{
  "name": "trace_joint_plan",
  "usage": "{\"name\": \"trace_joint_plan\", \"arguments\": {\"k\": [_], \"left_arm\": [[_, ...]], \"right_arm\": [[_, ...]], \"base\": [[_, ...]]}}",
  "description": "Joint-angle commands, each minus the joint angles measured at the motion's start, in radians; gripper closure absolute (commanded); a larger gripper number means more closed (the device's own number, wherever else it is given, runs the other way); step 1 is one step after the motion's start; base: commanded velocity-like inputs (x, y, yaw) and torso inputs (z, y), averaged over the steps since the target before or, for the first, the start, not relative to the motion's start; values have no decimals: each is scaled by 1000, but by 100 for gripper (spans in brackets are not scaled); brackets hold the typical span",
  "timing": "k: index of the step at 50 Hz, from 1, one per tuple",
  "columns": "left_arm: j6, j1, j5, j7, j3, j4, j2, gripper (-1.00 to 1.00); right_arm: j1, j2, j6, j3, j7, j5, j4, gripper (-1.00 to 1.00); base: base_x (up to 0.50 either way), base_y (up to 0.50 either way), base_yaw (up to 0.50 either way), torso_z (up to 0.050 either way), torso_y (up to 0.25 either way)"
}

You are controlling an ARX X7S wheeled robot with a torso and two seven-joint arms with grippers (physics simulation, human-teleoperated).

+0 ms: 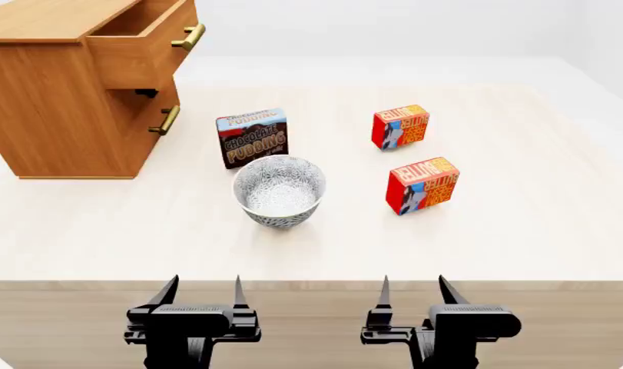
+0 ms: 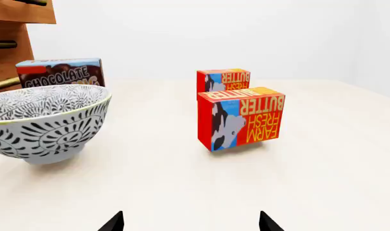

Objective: Put the butter at the front in the top drawer of the cabinet and close it.

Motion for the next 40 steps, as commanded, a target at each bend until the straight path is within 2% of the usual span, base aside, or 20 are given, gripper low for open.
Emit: {"name": "trace_joint_plan", "arguments": {"k": [1,7,11,15,17,20,23,26,28,31,36,40], "left_arm": [[-11,4,-24,-16,16,14,-15,-100],[-56,24,-58,-37,34,82,-38,-100],[-76,23,-22,-69,56,124,-52,-100],[-197,-2,-67,-68,38,266,-68,-100],[-278,-41,-91,-75,20,361,-78,-100],[-447,-105,-179,-80,-21,401,-71,-100],[-518,-139,-224,-90,-42,396,-65,-100],[-607,-164,-182,-122,5,477,-100,-100],[-671,-183,-207,-123,-5,538,-108,-100],[-813,-241,-271,-122,-36,600,-118,-100],[-970,-311,-339,-117,-60,627,-126,-100],[-1024,-347,-366,-118,-68,604,-121,-100]], "right_arm": [[-4,17,49,-26,14,13,-29,-100],[-16,35,265,-29,42,60,-178,-100],[-21,46,295,-18,88,55,-228,-100],[-11,79,402,-37,61,80,-384,-100],[42,84,515,-5,50,140,-461,-100],[125,69,638,63,36,249,-452,-100],[157,87,634,55,2,274,-428,-100],[159,134,642,-6,-17,242,-489,-100],[165,150,655,-25,-10,226,-524,-100],[187,157,704,-18,1,237,-578,-100],[224,160,786,-8,11,268,-624,-100],[251,143,840,29,8,321,-628,-100]], "base": [[0,0,0,0,0],[0,0,0,0,0],[0,0,0,0,0],[0,0,0,0,0],[0,0,0,0,0],[0,0,0,0,0],[0,0,0,0,0],[0,0,0,0,0],[0,0,0,0,0],[0,0,0,0,0],[0,0,0,0,0],[0,0,0,0,0]]}}
